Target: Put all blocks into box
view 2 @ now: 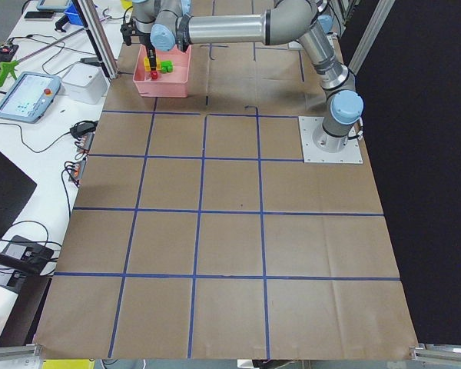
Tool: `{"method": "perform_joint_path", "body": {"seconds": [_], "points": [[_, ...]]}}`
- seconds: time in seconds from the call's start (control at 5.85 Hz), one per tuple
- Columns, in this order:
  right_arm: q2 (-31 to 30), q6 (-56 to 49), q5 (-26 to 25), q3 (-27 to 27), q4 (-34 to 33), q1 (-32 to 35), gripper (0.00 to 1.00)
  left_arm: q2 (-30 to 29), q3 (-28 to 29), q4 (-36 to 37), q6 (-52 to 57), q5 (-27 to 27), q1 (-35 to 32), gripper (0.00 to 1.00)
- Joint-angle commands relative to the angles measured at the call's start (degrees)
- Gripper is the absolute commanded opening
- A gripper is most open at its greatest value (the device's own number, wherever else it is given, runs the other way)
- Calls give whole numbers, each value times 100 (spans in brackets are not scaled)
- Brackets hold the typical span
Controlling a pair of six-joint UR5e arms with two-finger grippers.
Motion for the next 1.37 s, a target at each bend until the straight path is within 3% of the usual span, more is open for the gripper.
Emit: {"method": "perform_joint_path", "body": {"seconds": [0.0,0.17,0.34,0.51,0.68,0.85,1.2], "points": [[-640,-377,-1013,121,661,-92,100,-430,1,457,-541,156,-367,6],[-1331,-351,-1032,679,760,-66,100,-467,-7,538,-682,147,-429,13],[-2165,-351,-1006,1746,665,-57,100,-458,-7,600,-692,173,-430,69],[-2826,-333,-997,2923,64,-31,100,-450,10,722,-693,191,-413,99],[-3041,-298,-1041,3422,-594,187,100,-276,28,663,-553,165,-334,99],[-3043,276,-1424,3401,-549,502,100,-4,-16,549,-30,156,23,99],[-3087,1028,-1515,3401,-619,1023,100,698,-444,-196,1358,164,745,99]]}}
